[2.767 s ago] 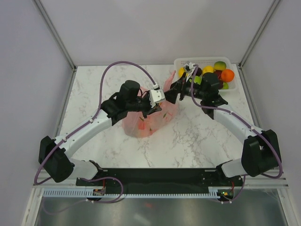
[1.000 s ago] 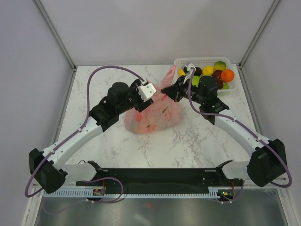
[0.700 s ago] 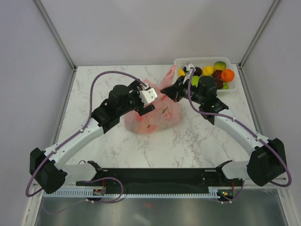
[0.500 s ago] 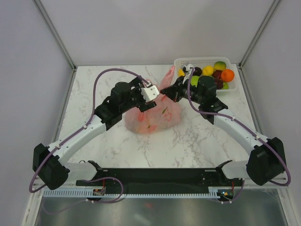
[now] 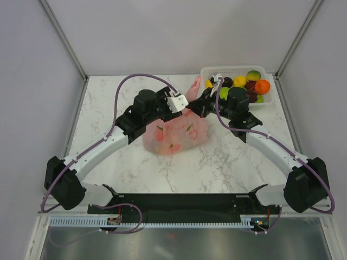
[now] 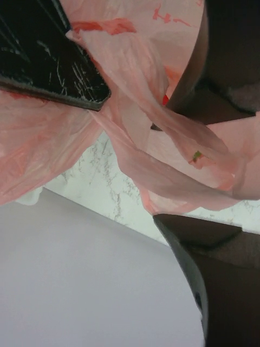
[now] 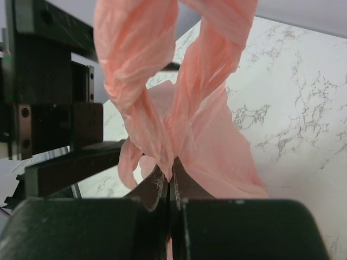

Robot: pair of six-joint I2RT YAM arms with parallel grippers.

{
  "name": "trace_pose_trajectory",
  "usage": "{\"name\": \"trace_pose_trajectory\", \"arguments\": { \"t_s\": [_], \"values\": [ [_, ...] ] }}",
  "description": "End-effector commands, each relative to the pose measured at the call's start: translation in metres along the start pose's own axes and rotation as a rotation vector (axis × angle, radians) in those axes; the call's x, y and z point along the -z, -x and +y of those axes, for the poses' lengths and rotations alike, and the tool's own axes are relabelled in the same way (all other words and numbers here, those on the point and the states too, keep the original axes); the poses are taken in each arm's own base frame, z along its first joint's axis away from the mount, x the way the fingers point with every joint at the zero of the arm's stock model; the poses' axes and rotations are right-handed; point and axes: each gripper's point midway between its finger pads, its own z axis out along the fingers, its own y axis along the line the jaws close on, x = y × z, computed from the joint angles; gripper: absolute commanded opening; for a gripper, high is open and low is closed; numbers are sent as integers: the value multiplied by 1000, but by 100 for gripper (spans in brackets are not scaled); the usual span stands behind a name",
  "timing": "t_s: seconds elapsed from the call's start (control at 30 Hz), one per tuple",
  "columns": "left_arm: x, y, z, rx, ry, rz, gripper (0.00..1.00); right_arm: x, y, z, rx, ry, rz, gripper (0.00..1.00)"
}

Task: Place the fake fruits into the plastic bag and tie a complex knot
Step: Tie the plastic bag at the center of the board.

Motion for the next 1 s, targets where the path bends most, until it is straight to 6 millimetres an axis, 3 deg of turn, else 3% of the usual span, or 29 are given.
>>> {"name": "trace_pose_trajectory", "arguments": {
  "t_s": [0.0, 0.03, 0.1, 0.13, 0.47, 0.5, 0.6, 0.77, 0.97],
  "values": [
    [-14, 10, 11, -36, 10, -28, 67, 3, 15, 10, 36, 32, -42, 0],
    [-15, 11, 15, -32, 24, -22, 50, 3, 15, 10, 37, 32, -41, 0],
    [-19, 6, 14, -31, 23, -4, 23, 4, 14, 9, 41, 26, -38, 0],
    [-20, 4, 15, -31, 32, 7, 2, 4, 14, 8, 50, 25, -37, 0],
    [-5, 19, 14, 41, 18, -32, 2, 1, 11, 5, 83, 28, -25, 2],
    [-5, 20, 11, 40, 7, -33, 2, 1, 12, 6, 84, 34, -28, 19],
    [-4, 23, 3, 36, -19, -42, 2, 1, 14, 10, 81, 58, -40, 36],
    [-6, 23, -5, 24, -35, -31, 2, 6, 25, 16, 39, 121, -75, 44],
    [-7, 22, -10, 48, -44, -16, 2, 11, 26, 17, 24, 135, -91, 63]
  ]
}}
